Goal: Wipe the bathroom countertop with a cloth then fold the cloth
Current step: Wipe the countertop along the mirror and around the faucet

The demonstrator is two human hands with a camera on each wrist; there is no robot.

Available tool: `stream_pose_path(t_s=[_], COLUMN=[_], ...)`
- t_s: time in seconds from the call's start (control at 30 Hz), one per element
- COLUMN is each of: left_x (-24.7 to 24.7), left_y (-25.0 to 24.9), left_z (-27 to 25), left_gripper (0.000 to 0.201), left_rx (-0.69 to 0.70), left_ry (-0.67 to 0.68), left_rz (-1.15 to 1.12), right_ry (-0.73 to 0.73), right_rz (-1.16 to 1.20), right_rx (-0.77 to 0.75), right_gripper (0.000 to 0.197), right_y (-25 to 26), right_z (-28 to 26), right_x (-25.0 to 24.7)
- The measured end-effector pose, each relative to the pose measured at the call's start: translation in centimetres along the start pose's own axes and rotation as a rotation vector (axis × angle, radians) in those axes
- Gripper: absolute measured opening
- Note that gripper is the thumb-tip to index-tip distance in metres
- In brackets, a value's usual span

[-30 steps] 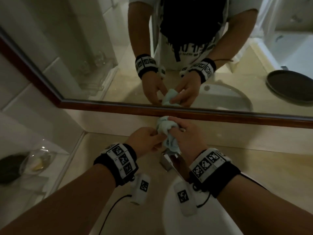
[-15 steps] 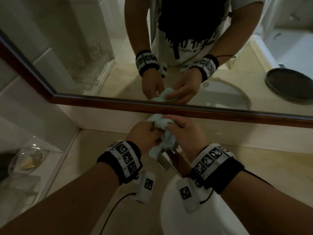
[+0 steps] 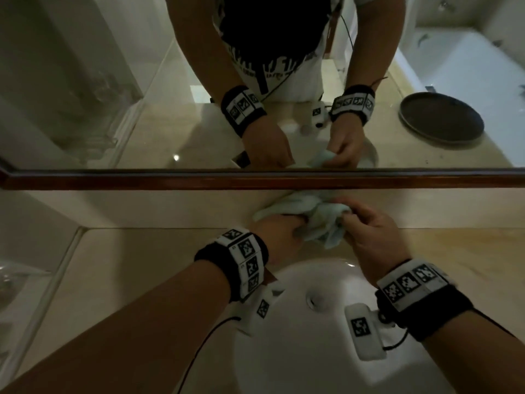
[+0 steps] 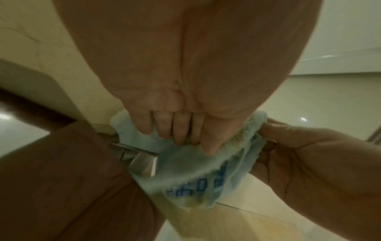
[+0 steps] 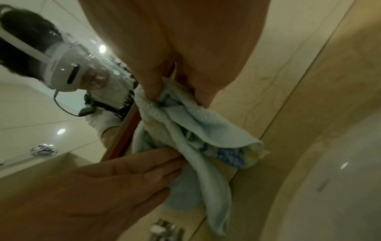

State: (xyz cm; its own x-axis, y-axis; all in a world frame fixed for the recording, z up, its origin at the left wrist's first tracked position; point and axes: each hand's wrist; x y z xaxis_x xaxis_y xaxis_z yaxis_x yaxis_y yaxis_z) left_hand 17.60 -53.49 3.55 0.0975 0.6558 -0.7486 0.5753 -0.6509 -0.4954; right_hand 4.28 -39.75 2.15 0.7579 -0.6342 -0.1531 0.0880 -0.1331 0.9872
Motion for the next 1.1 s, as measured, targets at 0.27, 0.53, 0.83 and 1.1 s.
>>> stream_pose_path(t_s=[0.27,0.53,0.83,1.1], left_x=[-1.7,-4.2,-4.0,-3.1], left_y=[1.9,4.4,6.7,5.8], left_z=[0.1,-2.4,-2.7,-2.7], left_gripper=[0.039,0.034,0.037,0.044], left_rx=[-0.152,-0.235,-0.35,-0.408], left_ry=[0.063,-0.057,-0.086,-0.083], left_rz=[0.14,-0.013,-0.187,-0.265], right_ry=[0.406,0.495,0.632,0.664], right_rz=[-1.005,-1.228,-1.246,-1.224], right_rx=[-0.14,-0.19,-0.277,-0.373], right_gripper=[0.034,0.038,0.044,0.026], right_y=[-4.7,-7.0,-7.2,-8.7], right_z=[1.1,2.3,2.1,0.5], right_x=[-1.2,5.4,9.4,7.6])
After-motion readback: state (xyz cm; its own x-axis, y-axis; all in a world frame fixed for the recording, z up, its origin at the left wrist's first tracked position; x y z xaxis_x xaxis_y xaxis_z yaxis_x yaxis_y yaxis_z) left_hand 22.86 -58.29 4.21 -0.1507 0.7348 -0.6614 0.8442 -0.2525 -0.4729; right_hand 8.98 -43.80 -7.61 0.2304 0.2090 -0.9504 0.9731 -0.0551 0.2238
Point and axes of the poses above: each hand's wrist, its own z-axis towards the middle knuckle, its own x-axis out of the palm, y = z × x, and after that the axes turned 3 degrees about -x, right-handed
